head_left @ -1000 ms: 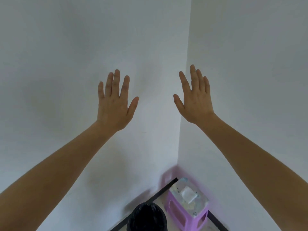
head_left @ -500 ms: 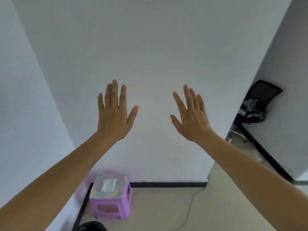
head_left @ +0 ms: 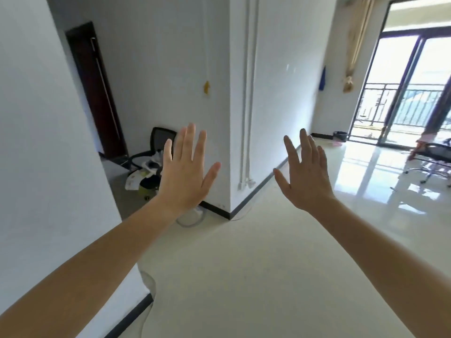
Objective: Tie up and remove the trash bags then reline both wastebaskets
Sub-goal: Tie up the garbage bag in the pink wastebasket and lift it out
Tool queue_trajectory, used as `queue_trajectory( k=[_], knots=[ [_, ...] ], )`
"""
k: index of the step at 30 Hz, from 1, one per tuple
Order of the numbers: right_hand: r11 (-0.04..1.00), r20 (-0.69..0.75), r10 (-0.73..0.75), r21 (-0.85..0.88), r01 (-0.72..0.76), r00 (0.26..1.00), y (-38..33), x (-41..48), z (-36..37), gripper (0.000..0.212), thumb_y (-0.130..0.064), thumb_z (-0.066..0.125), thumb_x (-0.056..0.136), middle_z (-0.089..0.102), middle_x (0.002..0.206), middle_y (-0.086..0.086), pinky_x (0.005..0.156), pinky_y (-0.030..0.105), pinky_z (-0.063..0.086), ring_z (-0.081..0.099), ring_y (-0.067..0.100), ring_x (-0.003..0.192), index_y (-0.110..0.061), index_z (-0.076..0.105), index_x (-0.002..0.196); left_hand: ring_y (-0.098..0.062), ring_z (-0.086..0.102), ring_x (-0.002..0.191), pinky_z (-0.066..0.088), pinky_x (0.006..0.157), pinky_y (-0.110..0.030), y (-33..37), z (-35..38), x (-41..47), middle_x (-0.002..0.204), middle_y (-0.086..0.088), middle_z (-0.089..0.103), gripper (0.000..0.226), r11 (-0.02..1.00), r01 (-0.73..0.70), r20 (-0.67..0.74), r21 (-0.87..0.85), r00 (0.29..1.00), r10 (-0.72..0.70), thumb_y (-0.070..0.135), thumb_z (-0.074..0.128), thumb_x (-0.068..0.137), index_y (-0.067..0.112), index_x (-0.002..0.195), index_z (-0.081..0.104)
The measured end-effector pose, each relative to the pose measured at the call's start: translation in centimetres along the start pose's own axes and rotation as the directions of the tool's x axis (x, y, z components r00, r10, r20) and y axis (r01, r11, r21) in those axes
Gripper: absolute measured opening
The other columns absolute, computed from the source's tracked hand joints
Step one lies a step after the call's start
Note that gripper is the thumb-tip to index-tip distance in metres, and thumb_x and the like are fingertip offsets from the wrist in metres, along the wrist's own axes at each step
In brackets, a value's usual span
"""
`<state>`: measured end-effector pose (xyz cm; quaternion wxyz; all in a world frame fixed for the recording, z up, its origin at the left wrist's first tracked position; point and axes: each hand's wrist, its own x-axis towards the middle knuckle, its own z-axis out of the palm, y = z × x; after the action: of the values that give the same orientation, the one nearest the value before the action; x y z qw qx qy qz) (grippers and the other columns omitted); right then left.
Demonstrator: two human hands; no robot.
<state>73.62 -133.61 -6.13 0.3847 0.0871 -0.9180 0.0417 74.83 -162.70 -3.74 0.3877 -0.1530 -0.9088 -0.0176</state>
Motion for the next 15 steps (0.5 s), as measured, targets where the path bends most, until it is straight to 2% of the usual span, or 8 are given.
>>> queue_trajectory(
  k=[4, 7, 13, 15],
  knots=[
    [0.985, -0.005, 0.127, -0.116, -0.126, 0.992, 12.4, 0.0, 0.9, 0.075, -0.049, 0.042, 0.099, 0.006, 0.163, 0.025, 0.119, 0.055, 0.019, 0.015, 0.042, 0.149, -0.012, 0.015, 0.158, -0.038, 0.015, 0.151, 0.02, 0.117, -0.062, 9.5, 7.4, 6.8, 0.163, -0.022, 0.012, 0.073, 0.992, -0.091, 0.001, -0.083, 0.996, 0.091, 0.054, 0.027, 0.103, 0.006, 0.156, 0.017],
    [0.967, 0.02, 0.212, -0.147, -0.207, 0.977, 18.9, 0.9, 3.0, 0.077, -0.048, 0.047, 0.097, 0.009, 0.163, 0.026, 0.118, 0.055, 0.022, 0.019, 0.043, 0.148, -0.01, 0.017, 0.158, -0.04, 0.018, 0.15, 0.022, 0.115, -0.063, 13.6, 12.3, 11.6, 0.162, -0.024, 0.014, 0.069, 0.975, -0.2, -0.014, -0.097, 0.98, 0.2, 0.052, 0.031, 0.103, 0.008, 0.156, 0.024],
    [0.957, 0.064, 0.237, -0.187, -0.222, 0.969, 27.2, 6.2, 11.4, 0.077, -0.047, 0.048, 0.096, 0.006, 0.164, 0.024, 0.119, 0.055, 0.021, 0.017, 0.041, 0.149, -0.012, 0.018, 0.158, -0.042, 0.015, 0.15, 0.021, 0.113, -0.064, 16.0, 23.0, 20.8, 0.162, -0.027, 0.015, 0.062, 0.957, -0.253, -0.094, -0.142, 0.966, 0.242, 0.05, 0.032, 0.103, 0.012, 0.153, 0.034],
    [0.958, 0.076, 0.202, -0.22, -0.181, 0.976, 29.5, 8.8, 14.8, 0.078, -0.047, 0.048, 0.096, 0.004, 0.164, 0.023, 0.119, 0.055, 0.02, 0.016, 0.041, 0.149, -0.014, 0.015, 0.158, -0.041, 0.014, 0.15, 0.022, 0.114, -0.065, 16.1, 27.4, 24.4, 0.162, -0.026, 0.014, 0.062, 0.949, -0.276, -0.1, -0.154, 0.96, 0.263, 0.05, 0.032, 0.103, 0.012, 0.152, 0.035]
  ],
)
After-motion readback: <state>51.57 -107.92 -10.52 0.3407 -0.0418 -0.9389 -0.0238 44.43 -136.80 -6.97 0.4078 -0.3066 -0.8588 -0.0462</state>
